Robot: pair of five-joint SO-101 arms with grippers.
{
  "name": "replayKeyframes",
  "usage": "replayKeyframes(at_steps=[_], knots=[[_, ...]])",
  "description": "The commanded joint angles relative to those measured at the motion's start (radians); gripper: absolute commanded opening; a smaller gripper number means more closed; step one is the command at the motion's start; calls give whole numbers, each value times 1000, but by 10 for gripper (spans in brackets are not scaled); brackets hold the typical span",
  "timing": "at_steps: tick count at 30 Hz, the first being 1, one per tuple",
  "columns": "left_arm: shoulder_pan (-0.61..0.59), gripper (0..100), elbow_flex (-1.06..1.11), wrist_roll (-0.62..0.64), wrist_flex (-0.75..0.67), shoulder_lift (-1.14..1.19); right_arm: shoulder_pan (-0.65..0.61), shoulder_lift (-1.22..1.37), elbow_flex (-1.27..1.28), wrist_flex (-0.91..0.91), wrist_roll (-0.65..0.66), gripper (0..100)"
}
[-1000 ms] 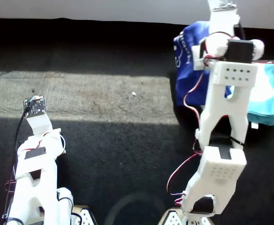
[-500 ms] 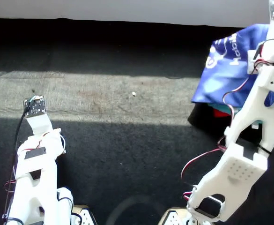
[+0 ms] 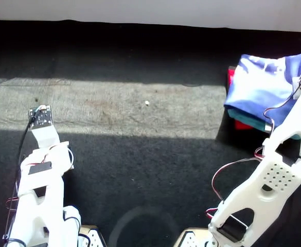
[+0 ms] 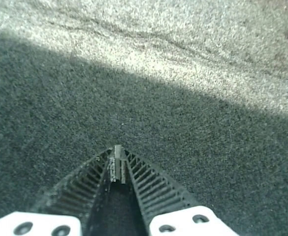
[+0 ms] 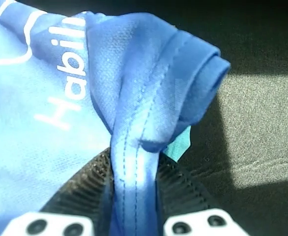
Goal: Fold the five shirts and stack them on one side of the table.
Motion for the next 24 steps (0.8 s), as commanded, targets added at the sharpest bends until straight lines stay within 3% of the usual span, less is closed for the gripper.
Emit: replayKeyframes(at_steps=[1, 4, 10, 21, 24], knots=[[12, 10, -4, -8, -14, -22, 22, -10, -4, -45, 14, 6], [12, 10, -4, -8, -14, -22, 16, -12, -4, -38, 12, 48], [12, 10, -4, -8, -14, -22, 19, -21, -36, -35, 9, 292], [12, 10, -4, -8, -14, -22, -35, -50, -308, -45, -212, 273], [12, 10, -4, -8, -14, -22, -76, -47, -312, -44, -206, 59]])
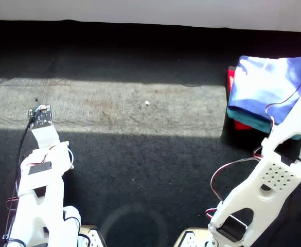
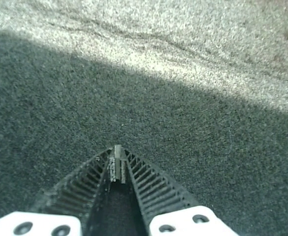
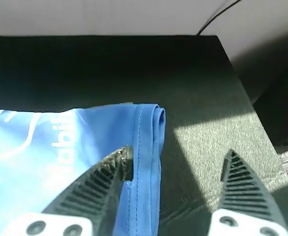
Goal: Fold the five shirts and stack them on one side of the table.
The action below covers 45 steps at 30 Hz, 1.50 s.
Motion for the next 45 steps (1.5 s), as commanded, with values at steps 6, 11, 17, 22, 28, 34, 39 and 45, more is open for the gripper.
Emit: replayKeyframes(at_steps=[6, 11, 17, 22, 28, 34, 39, 45], knots=[[12, 10, -4, -8, -14, -22, -56, 61, 38, -217, 5, 5], [12, 10, -2, -8, -14, -22, 15, 216, 28, -406, 3, 8], [12, 10, -2, -8, -14, -22, 74, 343, 30, -458, 3, 8], [12, 10, -2, -8, -14, -22, 68, 392, 15, -458, 0, 8], [12, 10, -2, -8, -14, -22, 36, 390, -232, -414, -2, 8], [12, 10, -2, -8, -14, -22, -38, 351, -473, -243, -2, 8], [12, 10, -2, -8, -14, -22, -114, 217, -437, 19, -37, 8], [12, 10, -2, -8, -14, -22, -246, 148, -435, 387, -44, 8]])
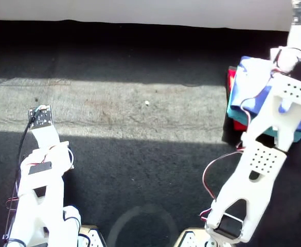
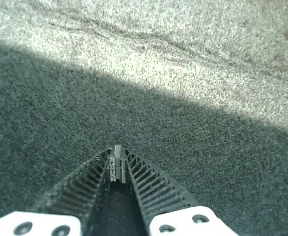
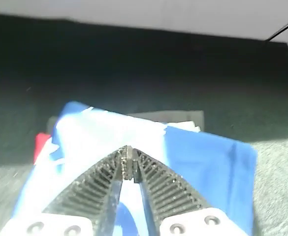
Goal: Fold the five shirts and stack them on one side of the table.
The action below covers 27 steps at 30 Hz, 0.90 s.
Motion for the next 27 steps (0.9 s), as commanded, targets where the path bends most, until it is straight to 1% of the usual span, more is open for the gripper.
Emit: replayKeyframes(at_steps=[1, 6, 11, 14, 19, 21, 24, 27], knots=[[12, 10, -2, -8, -14, -22, -81, -94, -102, 200, -11, 8], [12, 10, -2, -8, -14, -22, -111, -101, -42, 208, -15, 8], [12, 10, -2, -8, -14, -22, -119, -119, 119, 208, -14, 8], [12, 10, -2, -8, -14, -22, -119, -191, 308, 208, -12, 8], [12, 10, -2, -8, -15, -22, -136, -341, 700, 202, -9, 8], [12, 10, -4, -8, -15, -22, -139, -363, 811, 199, -9, 8], [12, 10, -4, -8, -15, -22, -127, -364, 900, 163, -9, 8], [12, 10, -4, -8, -15, -22, -93, -366, 932, 131, -8, 8]])
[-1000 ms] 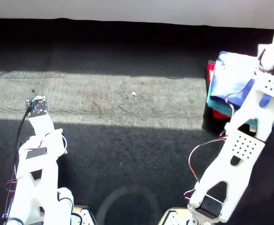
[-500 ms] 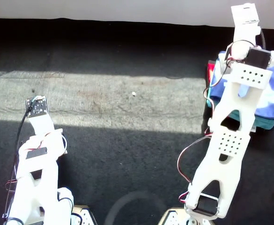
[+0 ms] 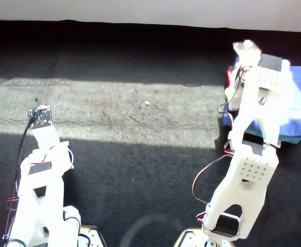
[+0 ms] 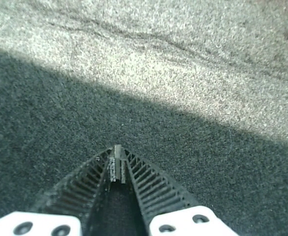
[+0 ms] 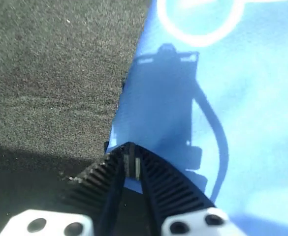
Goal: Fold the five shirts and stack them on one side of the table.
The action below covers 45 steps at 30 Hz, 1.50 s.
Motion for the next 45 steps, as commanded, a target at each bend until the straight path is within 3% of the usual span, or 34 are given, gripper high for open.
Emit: replayKeyframes(at_steps=[1, 5, 15, 19, 26, 32, 37, 45], knots=[[12, 10, -4, -8, -15, -22, 42, -81, 19, -36, 6, 8], [12, 10, -4, -8, -15, -22, 48, -85, -84, -7, 92, 8], [12, 10, -4, -8, -15, -22, 110, -153, -489, 42, 92, 8], [12, 10, -4, -8, -15, -22, 202, -179, -440, 42, 97, 8], [12, 10, -4, -8, -15, -22, 351, -179, -116, 35, 98, 8], [12, 10, -4, -8, -15, -22, 429, -179, 19, -116, 98, 8], [12, 10, -2, -8, -15, -22, 433, -179, 88, -211, 98, 8], [12, 10, -2, -8, -15, -22, 417, -236, 59, -193, 91, 8]])
